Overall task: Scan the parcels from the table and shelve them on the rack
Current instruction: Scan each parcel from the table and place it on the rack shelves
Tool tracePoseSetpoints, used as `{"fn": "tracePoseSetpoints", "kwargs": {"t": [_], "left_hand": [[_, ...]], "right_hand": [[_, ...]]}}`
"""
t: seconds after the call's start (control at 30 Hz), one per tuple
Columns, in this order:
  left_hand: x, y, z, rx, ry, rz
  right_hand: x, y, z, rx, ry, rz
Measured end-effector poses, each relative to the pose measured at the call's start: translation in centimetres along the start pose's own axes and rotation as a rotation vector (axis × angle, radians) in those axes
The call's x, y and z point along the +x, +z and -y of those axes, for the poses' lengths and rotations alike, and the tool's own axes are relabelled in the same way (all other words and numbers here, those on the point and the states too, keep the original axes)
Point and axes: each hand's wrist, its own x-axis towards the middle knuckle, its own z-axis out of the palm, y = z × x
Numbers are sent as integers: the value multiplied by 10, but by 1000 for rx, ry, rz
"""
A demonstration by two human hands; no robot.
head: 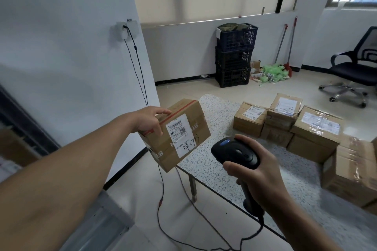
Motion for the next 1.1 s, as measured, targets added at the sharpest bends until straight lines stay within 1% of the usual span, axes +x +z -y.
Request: {"fn": "tracePoseSetpoints", "kwargs": {"t": [0.27,0.57,0.7,0.9,1.1], "left_hand": [[-52,16,41,-169,-18,-86],[-141,30,133,-354,-40,-285],[-201,32,188,-469,-53,-397],[-312,37,283,-667,-82,-537],[-426,48,361,-757,-111,-716]], "right_hand": [[-10,34,-1,43,-6,64],[-27,113,6,44,-6,173],[-53,165,13,42,-18,256],[-109,251,34,57,-43,415],[-182,334,58,56,-99,582]]}}
